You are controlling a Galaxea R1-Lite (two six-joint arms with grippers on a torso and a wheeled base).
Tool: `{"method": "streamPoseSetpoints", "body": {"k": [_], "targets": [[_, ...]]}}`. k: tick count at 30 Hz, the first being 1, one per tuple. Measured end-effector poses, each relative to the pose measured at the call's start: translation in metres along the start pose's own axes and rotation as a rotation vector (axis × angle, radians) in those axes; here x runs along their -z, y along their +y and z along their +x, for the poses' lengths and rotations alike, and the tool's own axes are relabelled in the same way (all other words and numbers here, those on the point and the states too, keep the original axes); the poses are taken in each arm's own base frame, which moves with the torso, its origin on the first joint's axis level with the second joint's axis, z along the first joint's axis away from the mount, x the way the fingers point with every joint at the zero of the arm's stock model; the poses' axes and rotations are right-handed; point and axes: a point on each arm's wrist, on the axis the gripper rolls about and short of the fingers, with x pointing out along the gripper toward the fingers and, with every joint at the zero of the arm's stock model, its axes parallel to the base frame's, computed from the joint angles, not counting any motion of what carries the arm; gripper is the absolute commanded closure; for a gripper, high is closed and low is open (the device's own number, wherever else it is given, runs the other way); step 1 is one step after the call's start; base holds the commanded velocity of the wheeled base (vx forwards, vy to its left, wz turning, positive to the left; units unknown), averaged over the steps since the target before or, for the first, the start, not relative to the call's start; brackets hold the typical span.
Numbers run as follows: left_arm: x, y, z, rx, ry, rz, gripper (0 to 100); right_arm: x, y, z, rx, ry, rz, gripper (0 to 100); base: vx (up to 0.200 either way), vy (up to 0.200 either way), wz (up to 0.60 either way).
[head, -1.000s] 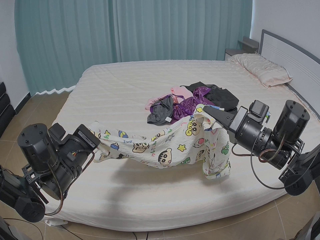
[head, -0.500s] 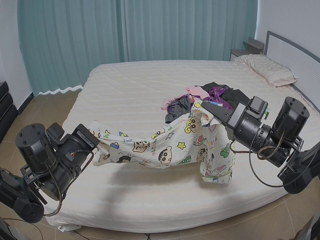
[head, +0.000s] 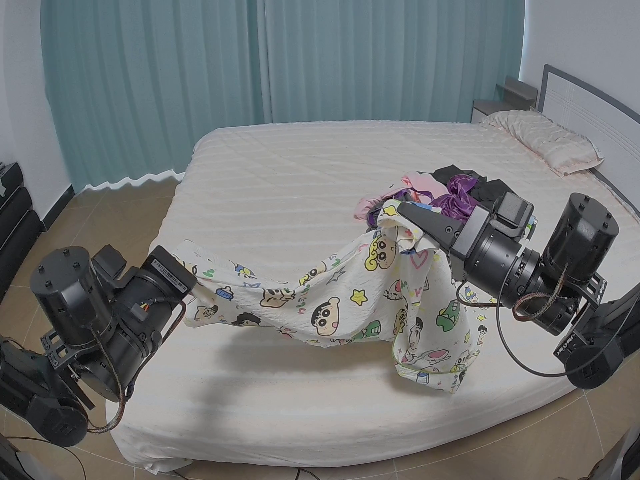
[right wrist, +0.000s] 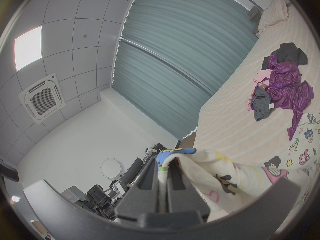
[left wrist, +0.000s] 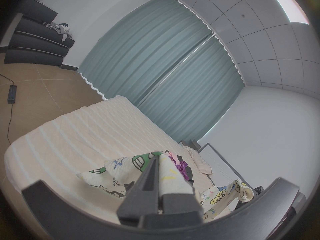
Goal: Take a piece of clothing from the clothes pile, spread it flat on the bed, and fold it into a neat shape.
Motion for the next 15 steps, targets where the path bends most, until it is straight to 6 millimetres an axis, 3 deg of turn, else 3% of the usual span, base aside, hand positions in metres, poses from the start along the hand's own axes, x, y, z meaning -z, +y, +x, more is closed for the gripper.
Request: {"method": "streamPoseSetpoints", "body": {"k": [15], "targets": [[-0.0026,-0.0019,-0.0022,0.01,-0.008,-0.005,100,-0.0037,0.0019,-0.0017,-0.005,-0.013,-0.008,100,0.0,0.2,0.0]]}}
